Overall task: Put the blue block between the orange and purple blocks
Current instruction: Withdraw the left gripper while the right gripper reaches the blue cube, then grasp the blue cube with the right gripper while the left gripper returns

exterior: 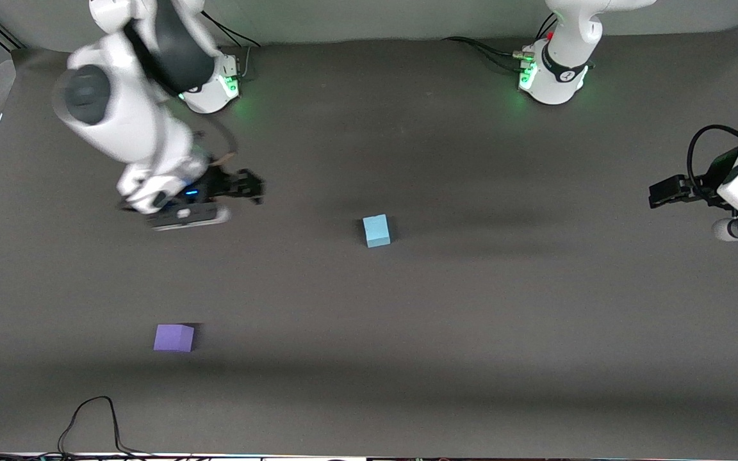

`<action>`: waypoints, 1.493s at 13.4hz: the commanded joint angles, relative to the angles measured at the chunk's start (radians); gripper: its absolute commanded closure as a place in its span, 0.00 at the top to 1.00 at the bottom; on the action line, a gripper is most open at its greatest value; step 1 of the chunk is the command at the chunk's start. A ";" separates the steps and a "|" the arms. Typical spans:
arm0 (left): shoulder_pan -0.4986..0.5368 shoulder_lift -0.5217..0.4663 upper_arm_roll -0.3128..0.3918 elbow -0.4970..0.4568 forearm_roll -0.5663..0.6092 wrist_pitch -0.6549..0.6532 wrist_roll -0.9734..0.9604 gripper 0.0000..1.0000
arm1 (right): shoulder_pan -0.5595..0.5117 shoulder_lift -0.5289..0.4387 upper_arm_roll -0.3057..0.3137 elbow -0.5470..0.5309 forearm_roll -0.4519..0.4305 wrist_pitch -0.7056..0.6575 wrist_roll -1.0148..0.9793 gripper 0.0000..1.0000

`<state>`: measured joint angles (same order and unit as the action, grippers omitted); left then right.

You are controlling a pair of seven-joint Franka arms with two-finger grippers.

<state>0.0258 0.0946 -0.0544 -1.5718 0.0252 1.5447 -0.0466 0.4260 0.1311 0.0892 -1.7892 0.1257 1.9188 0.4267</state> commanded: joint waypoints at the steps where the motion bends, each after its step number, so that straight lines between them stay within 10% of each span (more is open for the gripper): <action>1: -0.006 -0.065 0.010 -0.071 0.015 0.041 0.005 1.00 | 0.173 0.164 -0.016 0.115 -0.007 0.067 0.120 1.00; 7: -0.129 -0.078 0.137 -0.042 0.001 0.029 0.005 1.00 | 0.342 0.499 -0.022 0.225 -0.149 0.359 0.265 1.00; 20: -0.073 -0.065 0.070 -0.031 -0.033 0.029 0.010 1.00 | 0.333 0.599 -0.043 0.203 -0.179 0.445 0.317 1.00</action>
<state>-0.0652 0.0371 0.0341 -1.6006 0.0033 1.5698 -0.0465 0.7553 0.7233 0.0449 -1.5961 -0.0350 2.3495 0.7002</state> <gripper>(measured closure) 0.000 0.000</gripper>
